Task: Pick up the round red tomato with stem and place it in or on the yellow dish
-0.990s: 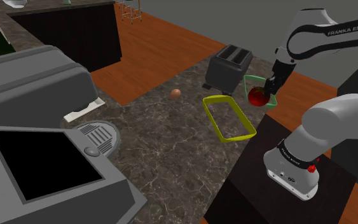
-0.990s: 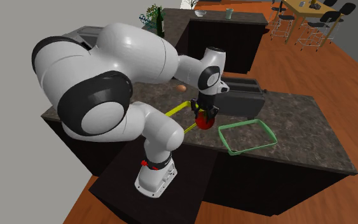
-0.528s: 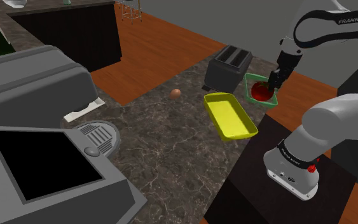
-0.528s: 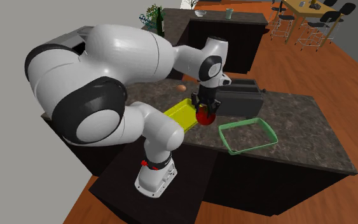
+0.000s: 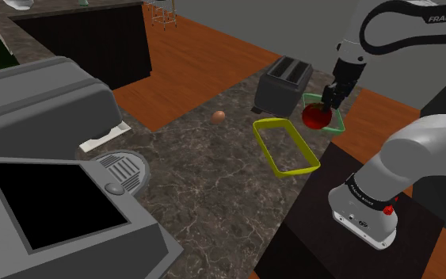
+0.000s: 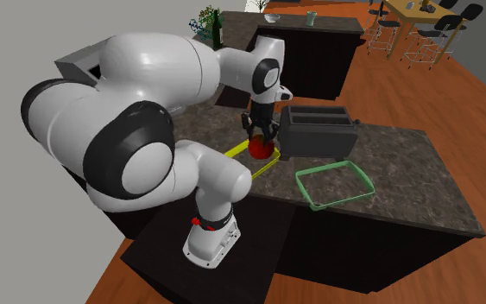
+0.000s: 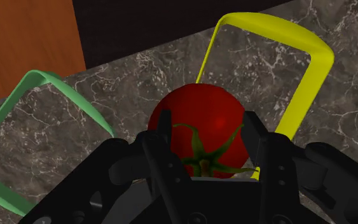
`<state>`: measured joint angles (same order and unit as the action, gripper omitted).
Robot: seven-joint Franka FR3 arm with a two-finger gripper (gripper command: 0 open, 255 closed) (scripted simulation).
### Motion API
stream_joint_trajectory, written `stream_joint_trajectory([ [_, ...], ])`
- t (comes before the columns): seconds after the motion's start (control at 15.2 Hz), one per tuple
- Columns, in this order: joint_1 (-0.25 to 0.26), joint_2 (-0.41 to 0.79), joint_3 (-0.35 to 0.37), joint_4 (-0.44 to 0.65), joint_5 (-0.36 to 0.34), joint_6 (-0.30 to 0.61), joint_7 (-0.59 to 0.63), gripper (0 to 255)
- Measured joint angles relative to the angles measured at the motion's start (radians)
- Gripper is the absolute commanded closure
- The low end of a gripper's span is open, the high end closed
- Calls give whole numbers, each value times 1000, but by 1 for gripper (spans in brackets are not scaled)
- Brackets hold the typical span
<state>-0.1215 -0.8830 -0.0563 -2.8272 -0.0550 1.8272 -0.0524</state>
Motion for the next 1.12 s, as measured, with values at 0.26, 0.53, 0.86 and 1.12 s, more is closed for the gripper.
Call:
stream_joint_trajectory([
  [0.26, 76, 12, 96, 45, 92, -33, 105, 255],
  [0.53, 136, 46, 183, 101, 171, -51, 201, 255],
  [0.86, 149, 72, 206, 70, 192, 6, 220, 255],
  [1.12, 152, 86, 212, 23, 199, 67, 218, 255],
])
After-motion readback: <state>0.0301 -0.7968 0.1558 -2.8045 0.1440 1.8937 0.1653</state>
